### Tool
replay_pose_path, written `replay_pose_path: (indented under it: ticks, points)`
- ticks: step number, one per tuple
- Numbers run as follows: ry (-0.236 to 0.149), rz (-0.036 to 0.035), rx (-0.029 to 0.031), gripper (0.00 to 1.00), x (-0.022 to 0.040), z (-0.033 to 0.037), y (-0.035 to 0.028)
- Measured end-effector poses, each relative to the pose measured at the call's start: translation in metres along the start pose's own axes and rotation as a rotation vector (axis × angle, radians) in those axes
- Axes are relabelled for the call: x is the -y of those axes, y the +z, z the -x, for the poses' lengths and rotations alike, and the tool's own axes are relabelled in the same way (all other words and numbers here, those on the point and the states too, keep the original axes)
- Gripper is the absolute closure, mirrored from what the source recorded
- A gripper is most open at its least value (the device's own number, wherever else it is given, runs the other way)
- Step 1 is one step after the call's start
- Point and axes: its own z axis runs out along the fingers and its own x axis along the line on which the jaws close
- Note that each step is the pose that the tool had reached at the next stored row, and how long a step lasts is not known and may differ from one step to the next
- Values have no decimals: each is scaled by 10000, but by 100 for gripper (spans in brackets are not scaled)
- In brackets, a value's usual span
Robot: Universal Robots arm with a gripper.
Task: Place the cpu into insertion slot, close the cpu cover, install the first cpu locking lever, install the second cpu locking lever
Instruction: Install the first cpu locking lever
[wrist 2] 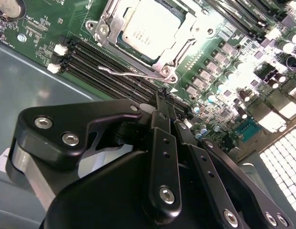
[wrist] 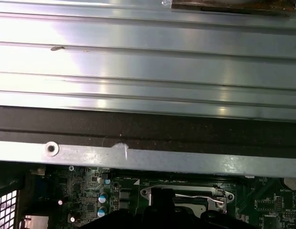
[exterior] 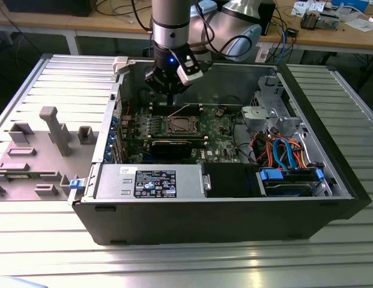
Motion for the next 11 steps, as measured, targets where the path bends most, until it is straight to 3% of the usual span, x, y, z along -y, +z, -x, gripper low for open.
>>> replay_pose_path:
  ticks: [7,11]
  points:
    - [1,49,2,89,8,64,85]
    - [1,49,3,89,11,101,98]
